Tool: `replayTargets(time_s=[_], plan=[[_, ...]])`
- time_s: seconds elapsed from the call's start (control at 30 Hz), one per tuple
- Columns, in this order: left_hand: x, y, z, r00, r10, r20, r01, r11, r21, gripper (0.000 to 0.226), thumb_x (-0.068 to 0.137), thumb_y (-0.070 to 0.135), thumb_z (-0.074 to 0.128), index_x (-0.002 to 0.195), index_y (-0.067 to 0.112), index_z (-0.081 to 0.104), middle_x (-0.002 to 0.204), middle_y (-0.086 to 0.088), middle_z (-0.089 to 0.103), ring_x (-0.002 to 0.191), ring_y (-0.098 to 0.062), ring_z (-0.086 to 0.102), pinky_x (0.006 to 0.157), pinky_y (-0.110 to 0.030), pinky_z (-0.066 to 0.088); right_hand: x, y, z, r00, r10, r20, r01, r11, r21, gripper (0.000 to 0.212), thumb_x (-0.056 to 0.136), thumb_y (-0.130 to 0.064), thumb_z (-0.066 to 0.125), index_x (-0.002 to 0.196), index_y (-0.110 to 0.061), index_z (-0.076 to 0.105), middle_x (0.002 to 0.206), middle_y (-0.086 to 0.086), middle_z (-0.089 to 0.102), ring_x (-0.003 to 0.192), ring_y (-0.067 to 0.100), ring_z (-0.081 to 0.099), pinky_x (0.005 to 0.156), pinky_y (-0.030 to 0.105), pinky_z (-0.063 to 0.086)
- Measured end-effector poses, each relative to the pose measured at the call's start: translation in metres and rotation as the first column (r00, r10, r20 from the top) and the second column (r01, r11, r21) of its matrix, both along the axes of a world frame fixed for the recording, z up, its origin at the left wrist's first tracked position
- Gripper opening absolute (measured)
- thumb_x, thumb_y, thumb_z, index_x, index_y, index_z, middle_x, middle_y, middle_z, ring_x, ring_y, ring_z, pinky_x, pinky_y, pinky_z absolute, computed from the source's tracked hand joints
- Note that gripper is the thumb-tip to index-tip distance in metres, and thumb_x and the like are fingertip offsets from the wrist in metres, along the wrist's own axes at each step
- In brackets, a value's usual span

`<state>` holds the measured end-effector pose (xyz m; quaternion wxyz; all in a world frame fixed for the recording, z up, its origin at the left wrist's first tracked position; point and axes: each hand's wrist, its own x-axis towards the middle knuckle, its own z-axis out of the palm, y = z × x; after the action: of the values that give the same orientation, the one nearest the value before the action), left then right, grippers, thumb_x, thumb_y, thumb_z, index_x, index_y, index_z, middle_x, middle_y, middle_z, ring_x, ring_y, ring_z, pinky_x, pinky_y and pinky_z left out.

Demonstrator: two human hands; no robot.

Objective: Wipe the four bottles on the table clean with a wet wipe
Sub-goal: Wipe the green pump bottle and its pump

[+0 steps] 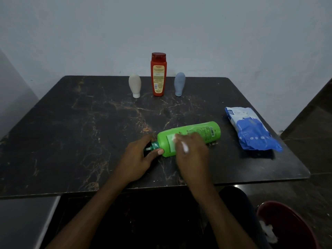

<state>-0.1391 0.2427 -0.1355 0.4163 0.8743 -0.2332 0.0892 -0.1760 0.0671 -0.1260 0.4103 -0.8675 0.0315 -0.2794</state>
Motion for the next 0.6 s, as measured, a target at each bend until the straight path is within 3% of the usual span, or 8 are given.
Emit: replayTargets(time_s=[0.07, 0.13, 0.3, 0.37, 0.47, 0.53, 0.6], plan=[[0.001, 0.001, 0.0, 1.0, -0.007, -0.01, 0.007, 1.0, -0.003, 0.023, 0.093, 0.038, 0.07, 0.103, 0.019, 0.063, 0.086, 0.007, 0.069, 0.077, -0.008, 0.065, 0.071, -0.031, 0.051, -0.004, 0.018, -0.005, 0.993, 0.108, 0.04, -0.105, 0.993, -0.057, 0.019, 0.094, -0.019, 0.062, 0.11, -0.016, 0.072, 0.098, -0.004, 0.058, 0.081, 0.009, 0.06, 0.072, 0.026, 0.053], [0.001, 0.002, 0.0, 1.0, -0.01, -0.009, 0.01, 1.0, -0.01, 0.025, 0.092, 0.04, 0.07, 0.104, 0.02, 0.063, 0.088, 0.006, 0.07, 0.079, -0.008, 0.066, 0.072, -0.032, 0.051, -0.004, 0.019, -0.007, 0.989, 0.133, 0.059, -0.128, 0.988, -0.086, 0.018, 0.094, -0.019, 0.063, 0.109, -0.016, 0.072, 0.095, -0.005, 0.057, 0.08, 0.011, 0.059, 0.07, 0.031, 0.053], [0.0, 0.002, 0.002, 1.0, -0.028, 0.011, 0.028, 0.998, -0.047, 0.02, 0.091, 0.038, 0.072, 0.098, 0.021, 0.063, 0.083, 0.005, 0.068, 0.076, -0.012, 0.065, 0.069, -0.031, 0.05, 0.004, -0.026, 0.003, 1.0, -0.028, 0.008, 0.028, 0.999, -0.046, 0.009, 0.097, -0.025, 0.06, 0.098, -0.024, 0.069, 0.092, -0.003, 0.06, 0.076, 0.01, 0.058, 0.068, 0.033, 0.053], [0.0, 0.001, 0.003, 0.999, -0.035, 0.021, 0.036, 0.998, -0.044, 0.022, 0.09, 0.04, 0.069, 0.096, 0.021, 0.061, 0.081, 0.004, 0.067, 0.074, -0.014, 0.064, 0.068, -0.034, 0.049, 0.01, -0.063, 0.002, 0.987, -0.159, 0.017, 0.16, 0.983, -0.092, 0.013, 0.098, -0.024, 0.059, 0.099, -0.018, 0.069, 0.091, 0.002, 0.062, 0.076, 0.011, 0.057, 0.07, 0.033, 0.053], [0.0, 0.001, 0.003, 0.998, -0.046, 0.043, 0.048, 0.998, -0.043, 0.021, 0.09, 0.039, 0.069, 0.097, 0.021, 0.061, 0.083, 0.005, 0.066, 0.076, -0.013, 0.064, 0.069, -0.037, 0.05, 0.017, -0.101, 0.0, 0.95, -0.313, 0.007, 0.313, 0.95, 0.002, 0.017, 0.096, -0.022, 0.06, 0.104, -0.01, 0.07, 0.093, 0.007, 0.064, 0.082, 0.016, 0.059, 0.076, 0.04, 0.056], [-0.001, 0.001, 0.003, 0.997, -0.045, 0.056, 0.047, 0.998, -0.04, 0.021, 0.09, 0.039, 0.069, 0.099, 0.021, 0.061, 0.085, 0.006, 0.066, 0.077, -0.013, 0.063, 0.069, -0.037, 0.05, 0.017, -0.099, 0.002, 0.947, -0.321, -0.003, 0.321, 0.947, 0.027, 0.019, 0.095, -0.02, 0.06, 0.107, -0.009, 0.07, 0.095, 0.008, 0.064, 0.085, 0.015, 0.058, 0.08, 0.039, 0.055], [-0.002, 0.002, 0.004, 0.996, -0.037, 0.077, 0.04, 0.998, -0.043, 0.021, 0.09, 0.038, 0.069, 0.099, 0.021, 0.06, 0.085, 0.006, 0.065, 0.077, -0.012, 0.062, 0.069, -0.035, 0.05, 0.014, -0.082, 0.003, 0.963, -0.267, 0.014, 0.267, 0.963, 0.022, 0.017, 0.096, -0.019, 0.06, 0.106, -0.01, 0.07, 0.095, 0.006, 0.062, 0.083, 0.011, 0.055, 0.077, 0.028, 0.051]])
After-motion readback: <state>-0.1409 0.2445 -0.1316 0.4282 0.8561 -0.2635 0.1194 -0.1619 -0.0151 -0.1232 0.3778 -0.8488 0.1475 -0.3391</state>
